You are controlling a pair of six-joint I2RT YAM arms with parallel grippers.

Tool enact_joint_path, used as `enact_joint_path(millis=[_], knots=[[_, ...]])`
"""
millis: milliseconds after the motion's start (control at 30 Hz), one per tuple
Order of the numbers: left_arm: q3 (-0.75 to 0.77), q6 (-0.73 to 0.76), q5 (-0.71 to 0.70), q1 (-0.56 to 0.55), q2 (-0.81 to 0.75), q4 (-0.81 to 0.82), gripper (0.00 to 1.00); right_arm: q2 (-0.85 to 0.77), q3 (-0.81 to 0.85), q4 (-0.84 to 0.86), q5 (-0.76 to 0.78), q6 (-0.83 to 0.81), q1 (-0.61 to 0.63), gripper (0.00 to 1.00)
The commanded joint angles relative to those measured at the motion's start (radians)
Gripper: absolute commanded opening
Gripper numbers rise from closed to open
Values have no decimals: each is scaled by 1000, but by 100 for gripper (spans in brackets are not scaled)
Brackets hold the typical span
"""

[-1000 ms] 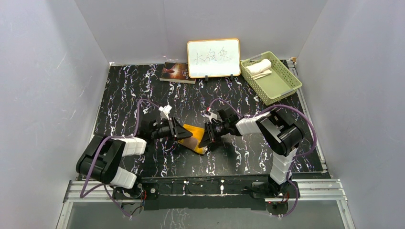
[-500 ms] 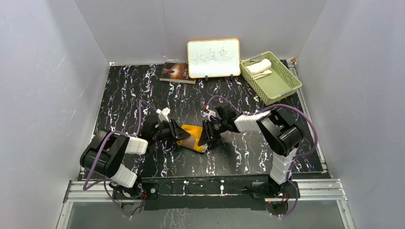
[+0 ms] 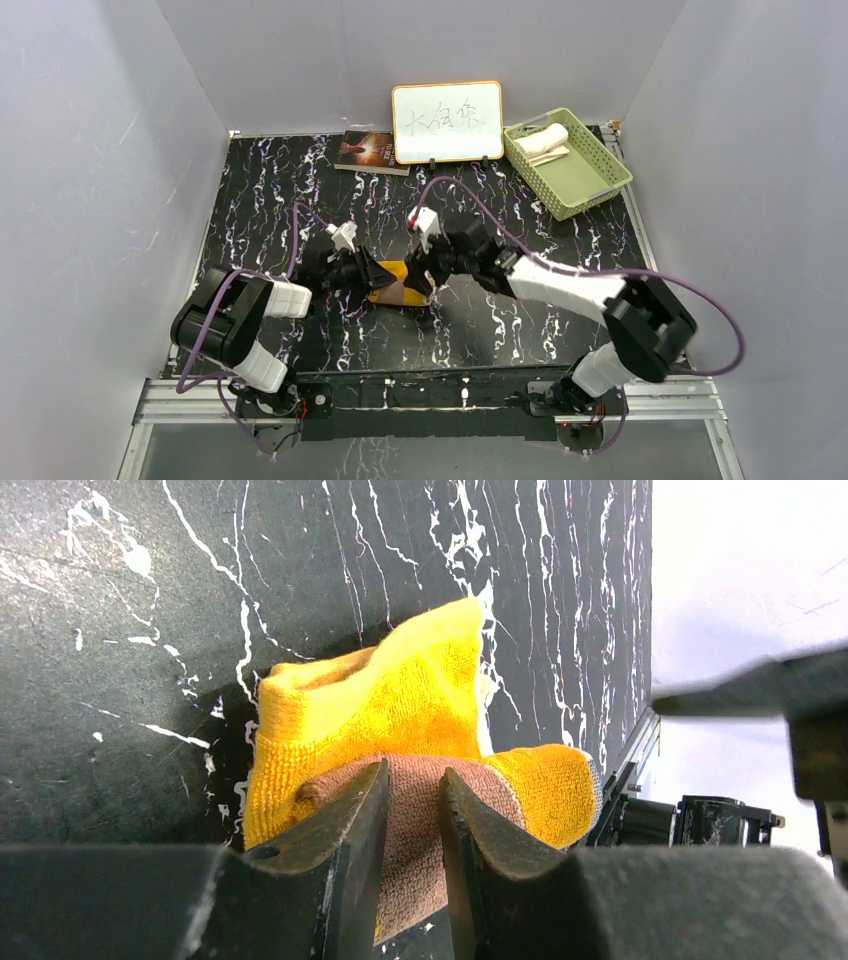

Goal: Roll the towels
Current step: Roll the towel at the center of the board.

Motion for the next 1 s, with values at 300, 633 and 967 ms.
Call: enact_joint_path(millis=[300, 633, 967], knots=[[31, 86, -57, -1, 29, -156, 26, -51, -152, 181, 293, -558, 275, 62], [62, 117, -55, 0, 6, -206, 26, 19, -128, 250, 362, -609, 293, 63], [97, 145, -38, 0, -11, -254, 26, 82, -139, 228, 457, -571, 297, 52]])
